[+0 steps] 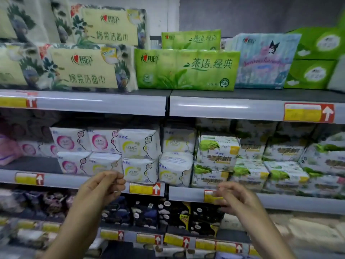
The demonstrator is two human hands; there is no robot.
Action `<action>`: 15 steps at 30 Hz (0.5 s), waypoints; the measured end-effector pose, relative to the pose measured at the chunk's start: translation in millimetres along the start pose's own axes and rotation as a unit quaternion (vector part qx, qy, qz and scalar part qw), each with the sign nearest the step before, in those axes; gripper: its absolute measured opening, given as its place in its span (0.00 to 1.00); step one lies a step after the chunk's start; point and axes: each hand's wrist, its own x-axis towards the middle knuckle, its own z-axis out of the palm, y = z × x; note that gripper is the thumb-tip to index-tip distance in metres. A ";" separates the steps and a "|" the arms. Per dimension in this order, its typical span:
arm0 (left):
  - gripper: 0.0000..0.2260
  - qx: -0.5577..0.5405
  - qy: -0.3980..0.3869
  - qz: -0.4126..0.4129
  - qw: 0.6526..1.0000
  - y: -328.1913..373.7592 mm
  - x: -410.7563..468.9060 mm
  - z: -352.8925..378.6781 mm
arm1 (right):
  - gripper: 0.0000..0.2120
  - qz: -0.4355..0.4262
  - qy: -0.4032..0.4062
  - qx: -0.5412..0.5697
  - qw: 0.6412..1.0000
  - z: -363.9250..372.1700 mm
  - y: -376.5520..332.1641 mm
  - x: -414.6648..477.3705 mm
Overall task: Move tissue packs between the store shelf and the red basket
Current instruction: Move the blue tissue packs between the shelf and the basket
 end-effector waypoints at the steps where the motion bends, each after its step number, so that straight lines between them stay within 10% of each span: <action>1: 0.10 0.004 0.009 -0.005 1.000 -7.6 2.0 -2.1 | 0.06 0.011 -0.001 0.000 1.000 3.0 7.5 1.9; 15: 0.15 0.058 -0.005 -0.141 0.988 -129.5 -8.8 -15.8 | 0.07 0.151 -0.022 -0.006 0.988 23.4 120.5 1.2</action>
